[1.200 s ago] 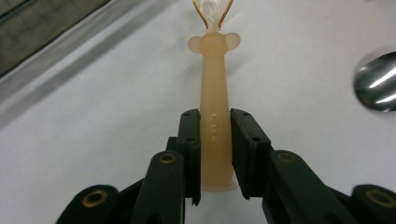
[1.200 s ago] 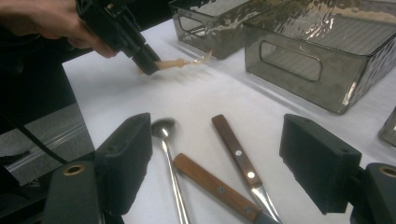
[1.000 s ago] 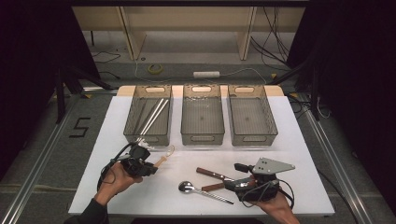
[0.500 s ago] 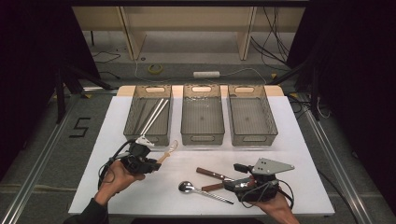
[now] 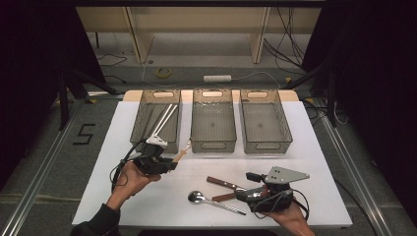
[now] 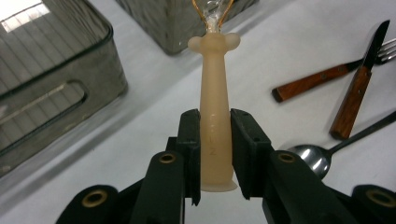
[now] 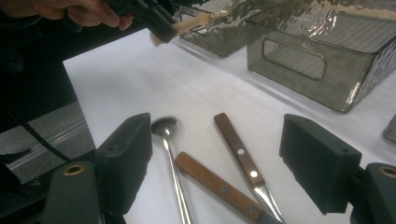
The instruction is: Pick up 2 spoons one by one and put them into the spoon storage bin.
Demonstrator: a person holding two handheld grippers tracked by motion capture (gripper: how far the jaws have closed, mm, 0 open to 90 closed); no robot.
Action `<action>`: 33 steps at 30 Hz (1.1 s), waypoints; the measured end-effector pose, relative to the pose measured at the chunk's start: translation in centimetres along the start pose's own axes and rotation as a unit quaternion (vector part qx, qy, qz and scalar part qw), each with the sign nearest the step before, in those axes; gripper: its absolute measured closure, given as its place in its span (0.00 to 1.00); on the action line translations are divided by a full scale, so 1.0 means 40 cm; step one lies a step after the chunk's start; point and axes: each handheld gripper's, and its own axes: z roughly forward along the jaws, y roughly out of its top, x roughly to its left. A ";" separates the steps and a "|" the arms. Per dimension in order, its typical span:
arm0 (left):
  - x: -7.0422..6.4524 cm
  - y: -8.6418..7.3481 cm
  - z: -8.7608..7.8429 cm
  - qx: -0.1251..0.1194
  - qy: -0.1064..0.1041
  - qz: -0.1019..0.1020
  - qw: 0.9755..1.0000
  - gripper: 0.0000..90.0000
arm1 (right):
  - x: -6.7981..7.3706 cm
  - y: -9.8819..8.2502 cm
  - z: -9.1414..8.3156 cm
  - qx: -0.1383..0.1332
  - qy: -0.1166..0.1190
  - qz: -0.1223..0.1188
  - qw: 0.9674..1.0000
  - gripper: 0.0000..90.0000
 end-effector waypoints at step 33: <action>0.035 0.193 0.056 -0.052 -0.006 -0.011 0.999 0.82 | -0.003 -0.001 -0.003 -0.002 -0.001 0.004 1.000 0.29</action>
